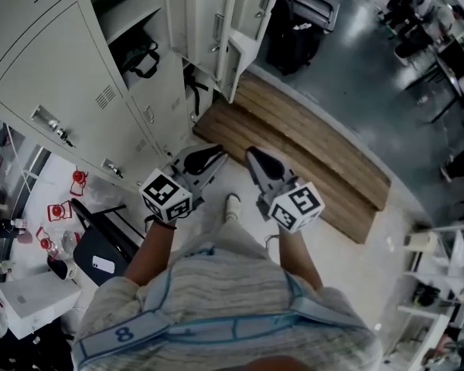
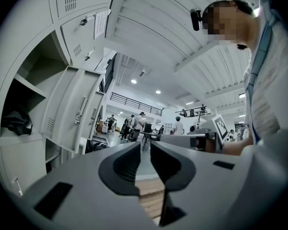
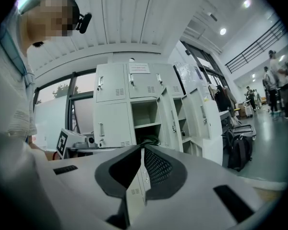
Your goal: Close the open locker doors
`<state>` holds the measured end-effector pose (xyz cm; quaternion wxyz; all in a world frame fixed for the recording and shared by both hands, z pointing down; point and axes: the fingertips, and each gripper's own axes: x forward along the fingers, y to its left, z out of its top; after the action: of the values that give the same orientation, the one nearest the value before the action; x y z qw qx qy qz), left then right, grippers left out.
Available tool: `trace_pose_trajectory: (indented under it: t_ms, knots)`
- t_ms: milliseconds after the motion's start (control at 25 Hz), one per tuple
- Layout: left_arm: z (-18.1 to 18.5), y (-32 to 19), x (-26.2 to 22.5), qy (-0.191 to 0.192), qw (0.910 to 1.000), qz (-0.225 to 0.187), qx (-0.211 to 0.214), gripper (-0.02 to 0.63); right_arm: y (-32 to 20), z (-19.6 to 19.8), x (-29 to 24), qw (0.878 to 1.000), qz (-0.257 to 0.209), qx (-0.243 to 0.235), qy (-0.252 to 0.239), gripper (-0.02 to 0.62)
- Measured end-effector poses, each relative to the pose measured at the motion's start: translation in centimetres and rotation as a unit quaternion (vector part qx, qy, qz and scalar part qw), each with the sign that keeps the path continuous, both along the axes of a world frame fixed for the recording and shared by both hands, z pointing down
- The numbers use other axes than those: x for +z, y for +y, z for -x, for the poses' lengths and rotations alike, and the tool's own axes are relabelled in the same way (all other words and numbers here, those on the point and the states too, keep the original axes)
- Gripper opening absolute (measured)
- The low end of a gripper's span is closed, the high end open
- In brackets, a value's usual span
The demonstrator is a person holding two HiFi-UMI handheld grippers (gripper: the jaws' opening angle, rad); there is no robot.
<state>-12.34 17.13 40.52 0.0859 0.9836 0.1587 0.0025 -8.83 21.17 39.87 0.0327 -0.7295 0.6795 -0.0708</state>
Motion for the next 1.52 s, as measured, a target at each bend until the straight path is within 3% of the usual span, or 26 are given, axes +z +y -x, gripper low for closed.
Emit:
trace_pose_trajectory:
  t_ms: [600, 1520]
  knots:
    - [-11.8, -6.8, -0.8, -0.012, 0.9994, -0.013, -0.031, 0.061, -8.1, -11.6, -1.4, 0.998, 0.002, -0.056, 0.013, 0.005]
    - [-20.3, -11.5, 0.3, -0.031, 0.9901, -0.024, -0.135, 0.063, -14.5, -21.6, 0.7, 0.98, 0.023, -0.197, -0.01, 0.026]
